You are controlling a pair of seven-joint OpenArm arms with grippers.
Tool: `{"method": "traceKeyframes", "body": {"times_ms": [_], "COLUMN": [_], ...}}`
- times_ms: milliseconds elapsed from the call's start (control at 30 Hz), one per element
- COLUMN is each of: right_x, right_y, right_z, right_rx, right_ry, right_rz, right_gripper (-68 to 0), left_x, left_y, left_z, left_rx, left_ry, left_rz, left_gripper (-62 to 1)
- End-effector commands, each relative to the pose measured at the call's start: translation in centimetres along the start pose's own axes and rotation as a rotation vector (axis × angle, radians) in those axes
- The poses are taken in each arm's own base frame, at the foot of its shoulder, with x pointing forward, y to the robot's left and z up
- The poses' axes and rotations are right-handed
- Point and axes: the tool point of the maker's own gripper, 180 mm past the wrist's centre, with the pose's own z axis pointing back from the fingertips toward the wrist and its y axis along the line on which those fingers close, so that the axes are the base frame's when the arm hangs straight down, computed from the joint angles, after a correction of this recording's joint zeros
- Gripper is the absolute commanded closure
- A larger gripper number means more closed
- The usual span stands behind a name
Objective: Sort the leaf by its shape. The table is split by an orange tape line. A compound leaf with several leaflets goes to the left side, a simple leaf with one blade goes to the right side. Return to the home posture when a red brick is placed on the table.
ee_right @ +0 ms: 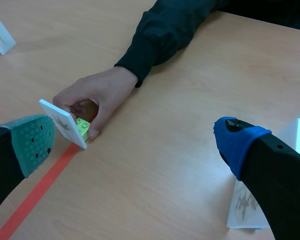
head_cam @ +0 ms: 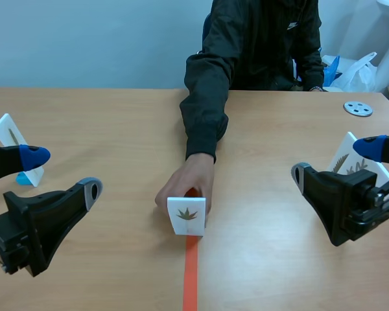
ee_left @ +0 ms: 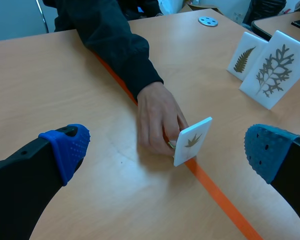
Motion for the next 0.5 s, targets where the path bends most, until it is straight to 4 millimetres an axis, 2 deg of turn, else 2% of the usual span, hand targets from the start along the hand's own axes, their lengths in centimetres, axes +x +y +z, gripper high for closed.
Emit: {"method": "traceKeyframes", "body": {"times_ms": [0,467], "right_x": [1.34,1.35], "right_y": [-0.14,-0.25], "right_z": [-0.03,-0.03], "right_rx": [0.004,-0.002], "right_ry": [-0.038,-0.038], "right_rz": [0.020,0.019], "right_gripper": [-67.9,-67.9], "left_x": [0.42,-0.22], "left_y": [-0.04,-0.28], "left_z": [-0.10,-0.22], "left_rx": [-0.003,-0.026], "left_ry": [-0.016,0.023], "left_rz": [0.005,-0.046], "left_gripper": [-62.3,-62.3]}}
